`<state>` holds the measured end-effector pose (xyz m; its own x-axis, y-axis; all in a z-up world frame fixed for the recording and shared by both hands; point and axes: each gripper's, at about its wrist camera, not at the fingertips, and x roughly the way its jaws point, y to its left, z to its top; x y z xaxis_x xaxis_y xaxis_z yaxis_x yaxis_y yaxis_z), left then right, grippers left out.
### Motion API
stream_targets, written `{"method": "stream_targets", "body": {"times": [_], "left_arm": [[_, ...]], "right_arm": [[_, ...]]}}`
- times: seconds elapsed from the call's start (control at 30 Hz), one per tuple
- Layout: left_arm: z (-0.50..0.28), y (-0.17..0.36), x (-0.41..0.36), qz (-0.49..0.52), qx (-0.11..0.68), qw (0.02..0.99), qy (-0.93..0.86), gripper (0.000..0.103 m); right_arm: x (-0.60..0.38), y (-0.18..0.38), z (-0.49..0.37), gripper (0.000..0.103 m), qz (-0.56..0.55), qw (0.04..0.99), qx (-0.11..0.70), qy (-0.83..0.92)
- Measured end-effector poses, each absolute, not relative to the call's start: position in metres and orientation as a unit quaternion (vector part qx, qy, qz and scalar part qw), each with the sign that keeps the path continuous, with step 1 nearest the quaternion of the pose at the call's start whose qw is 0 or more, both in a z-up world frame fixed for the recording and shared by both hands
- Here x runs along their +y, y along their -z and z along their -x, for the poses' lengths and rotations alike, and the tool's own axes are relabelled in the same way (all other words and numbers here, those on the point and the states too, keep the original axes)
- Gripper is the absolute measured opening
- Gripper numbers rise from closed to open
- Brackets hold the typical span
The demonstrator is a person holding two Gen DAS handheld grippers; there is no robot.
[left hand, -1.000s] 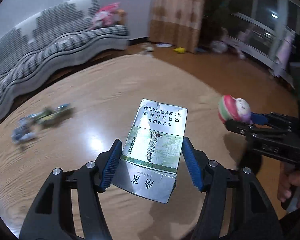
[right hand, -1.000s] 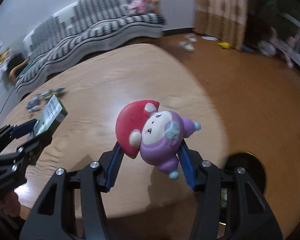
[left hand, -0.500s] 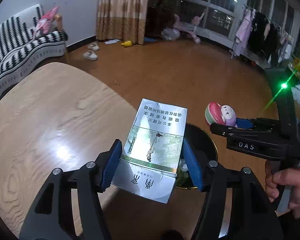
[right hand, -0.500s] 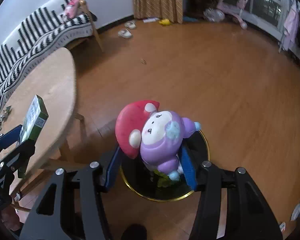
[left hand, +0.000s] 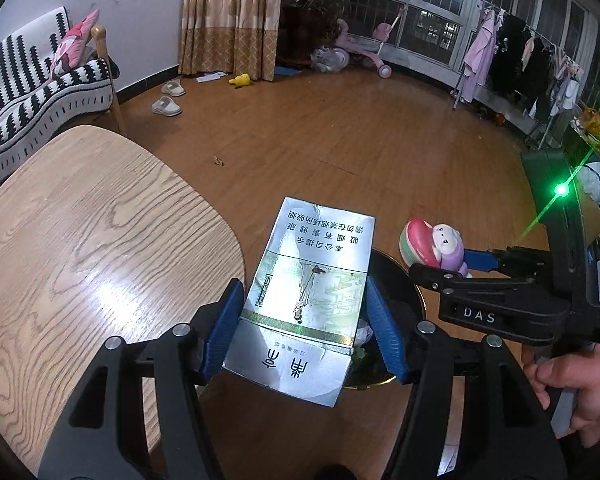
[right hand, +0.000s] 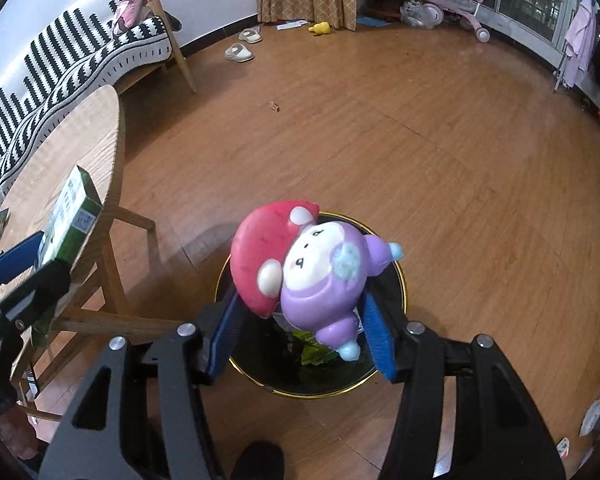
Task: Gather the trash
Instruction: 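Open both grippers over the bin, dropping the pack and the toy, then move both tools back to the trash on the table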
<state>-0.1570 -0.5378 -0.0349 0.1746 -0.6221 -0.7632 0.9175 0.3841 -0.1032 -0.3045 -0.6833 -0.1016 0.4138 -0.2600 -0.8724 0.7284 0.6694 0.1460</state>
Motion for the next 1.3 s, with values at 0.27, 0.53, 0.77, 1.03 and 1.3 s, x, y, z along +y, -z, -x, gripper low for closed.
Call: {"method": "stream_targets", "body": {"times": [0.27,0.53,0.77,1.03,1.3], "left_arm": [[0.161,0.039,-0.542,-0.196,0.379,0.74,0.52,0.06],[0.168,0.046,-0.553,-0.202,0.382,0.734,0.525,0.06],[0.174,0.059,-0.568,-0.208,0.398,0.71,0.542,0.061],[0.184,0.071,-0.583,-0.212,0.396,0.703,0.551,0.089],[0.175,0.059,-0.573,-0.198,0.392,0.712,0.548,0.09]], "right_arm": [[-0.687,0.105,0.308,0.06,-0.269,0.799,0.439,0.31],[-0.691,0.094,0.32,0.078,-0.277,0.806,0.414,0.318],[-0.7,0.088,0.339,0.08,-0.283,0.801,0.404,0.34],[-0.703,0.076,0.358,0.084,-0.287,0.798,0.383,0.367],[-0.698,0.073,0.348,0.084,-0.288,0.796,0.387,0.364]]}}
